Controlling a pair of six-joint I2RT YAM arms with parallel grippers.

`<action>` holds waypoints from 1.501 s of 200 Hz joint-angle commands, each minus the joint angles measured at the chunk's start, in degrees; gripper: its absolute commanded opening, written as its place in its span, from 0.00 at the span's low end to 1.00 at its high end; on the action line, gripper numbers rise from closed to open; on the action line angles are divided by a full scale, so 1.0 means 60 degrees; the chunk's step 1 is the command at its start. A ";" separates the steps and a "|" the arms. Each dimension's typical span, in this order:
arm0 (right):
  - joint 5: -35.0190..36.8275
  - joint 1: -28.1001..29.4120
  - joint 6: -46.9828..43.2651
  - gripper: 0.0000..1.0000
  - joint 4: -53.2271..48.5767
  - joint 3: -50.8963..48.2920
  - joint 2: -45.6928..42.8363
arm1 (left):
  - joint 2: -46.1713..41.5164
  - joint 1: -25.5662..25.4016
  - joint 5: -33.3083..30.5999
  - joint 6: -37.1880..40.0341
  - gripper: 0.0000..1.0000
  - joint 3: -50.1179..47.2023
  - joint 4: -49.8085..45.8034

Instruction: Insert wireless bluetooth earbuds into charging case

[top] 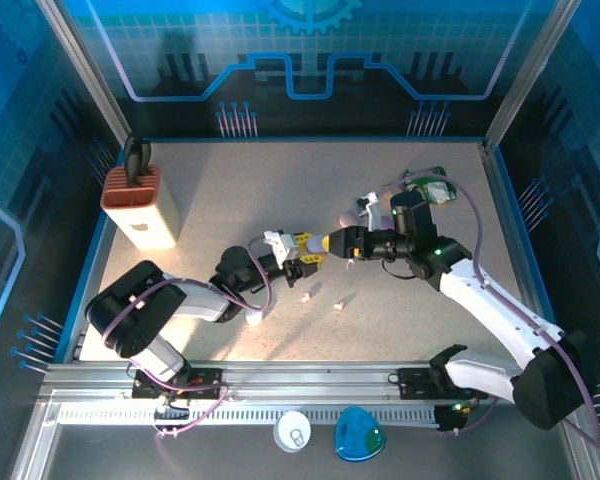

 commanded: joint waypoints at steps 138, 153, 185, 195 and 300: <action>-0.1202 -0.0407 0.2571 0.25 0.3639 -0.1432 0.0401 | -0.0272 -0.0210 0.0395 0.0173 0.45 0.0200 0.0409; -0.1002 -0.0612 0.2508 0.24 0.3573 -0.1565 0.0291 | -0.0297 -0.0208 0.0361 0.0319 0.54 0.0101 0.0407; -0.0788 -0.1250 0.2322 0.23 0.3340 -0.1924 0.0335 | -0.0316 -0.0199 0.0368 0.0479 0.75 -0.0201 0.0386; -0.0676 -0.1492 0.2185 0.23 0.3246 -0.2079 0.0401 | -0.0384 -0.0196 0.0404 0.0507 0.77 -0.0318 0.0288; 0.1061 -0.3823 0.0444 0.24 0.2371 -0.3702 0.2147 | -0.2776 -0.0217 0.0605 0.1482 0.99 -0.0635 -0.4815</action>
